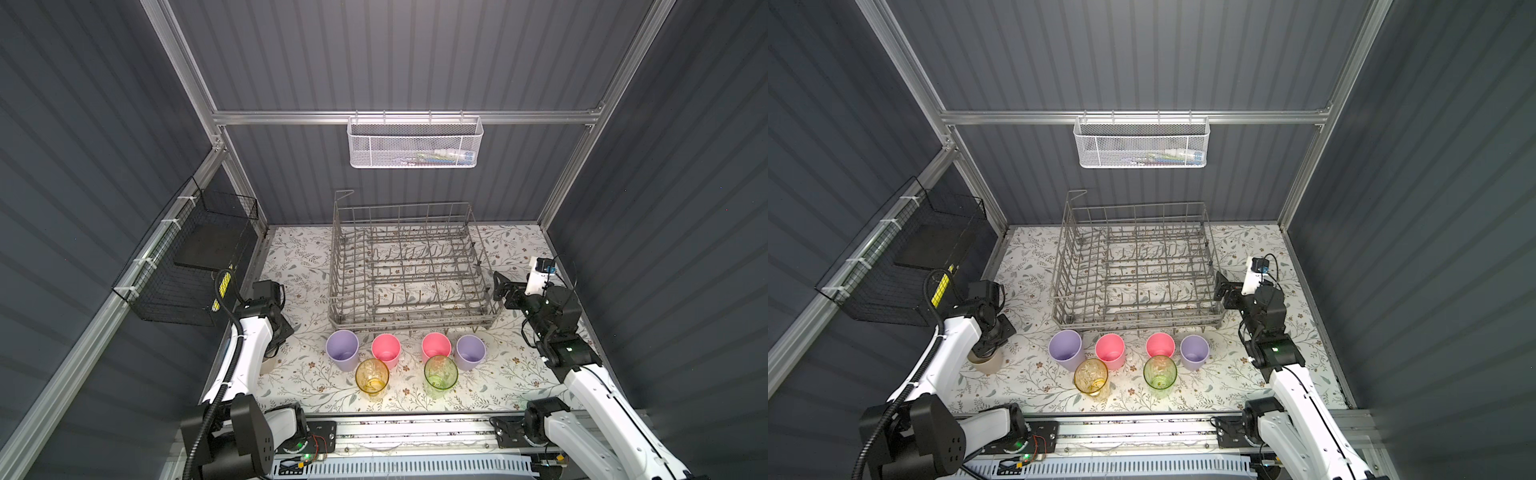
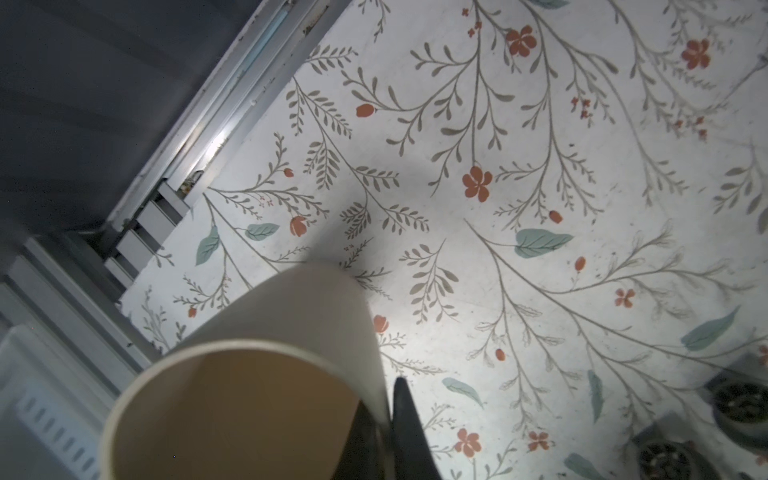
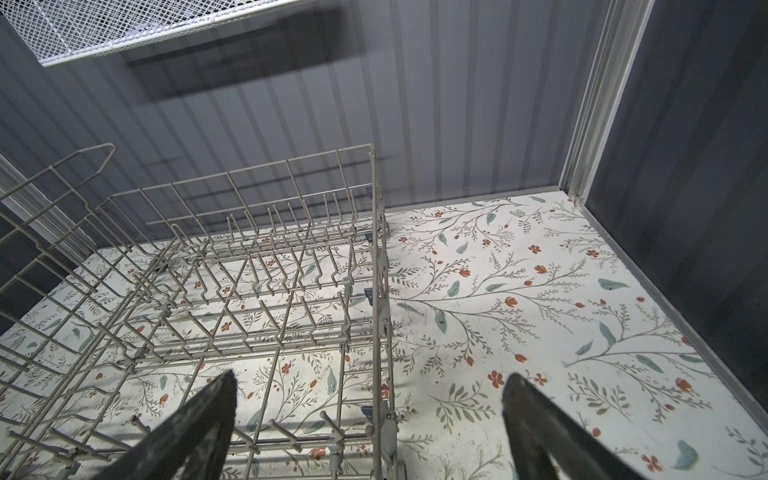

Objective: Load the cups into the dish rack
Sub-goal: 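Close the left gripper on the rim of the cream cup, then lift the cream cup with the left gripper and swing it toward the rack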

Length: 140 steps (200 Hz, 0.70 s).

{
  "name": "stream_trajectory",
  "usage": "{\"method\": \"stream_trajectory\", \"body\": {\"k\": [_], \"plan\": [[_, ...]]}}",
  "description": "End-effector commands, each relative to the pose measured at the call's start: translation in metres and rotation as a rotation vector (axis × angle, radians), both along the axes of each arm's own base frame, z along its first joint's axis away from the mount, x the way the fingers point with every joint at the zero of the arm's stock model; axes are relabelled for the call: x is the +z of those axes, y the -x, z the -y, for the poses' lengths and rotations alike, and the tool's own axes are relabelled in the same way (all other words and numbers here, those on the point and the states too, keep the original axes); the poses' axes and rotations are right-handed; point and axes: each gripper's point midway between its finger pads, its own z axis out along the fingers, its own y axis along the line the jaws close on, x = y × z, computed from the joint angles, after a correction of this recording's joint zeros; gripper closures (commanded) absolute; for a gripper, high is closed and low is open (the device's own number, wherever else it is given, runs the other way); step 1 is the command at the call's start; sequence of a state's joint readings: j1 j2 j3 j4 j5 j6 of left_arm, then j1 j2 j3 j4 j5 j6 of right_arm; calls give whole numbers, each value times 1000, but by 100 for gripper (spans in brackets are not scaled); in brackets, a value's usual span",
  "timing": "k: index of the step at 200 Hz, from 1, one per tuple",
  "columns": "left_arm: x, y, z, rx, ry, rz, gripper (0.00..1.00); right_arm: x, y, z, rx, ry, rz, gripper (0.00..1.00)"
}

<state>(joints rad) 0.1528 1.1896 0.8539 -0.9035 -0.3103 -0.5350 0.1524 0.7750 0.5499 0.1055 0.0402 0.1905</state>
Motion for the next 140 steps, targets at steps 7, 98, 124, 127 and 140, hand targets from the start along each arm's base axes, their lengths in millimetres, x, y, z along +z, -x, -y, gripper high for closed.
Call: {"method": "stream_trajectory", "body": {"k": [7, 98, 124, 127, 140], "plan": [[-3, 5, -3, 19, -1, -19, 100, 0, -1, 0, 3, -3, 10, 1], [64, -11, 25, -29, 140, 204, 100, 6, -5, -6, 30, -24, -1, 1], [85, -10, 31, -43, 159, 254, 100, 7, -5, -8, 37, -36, -5, 1], [88, -10, 31, -46, 162, 262, 100, 6, -5, -8, 37, -37, -6, 1], [100, -11, 37, -63, 185, 295, 100, 7, -4, -9, 41, -46, -4, 1]]}}
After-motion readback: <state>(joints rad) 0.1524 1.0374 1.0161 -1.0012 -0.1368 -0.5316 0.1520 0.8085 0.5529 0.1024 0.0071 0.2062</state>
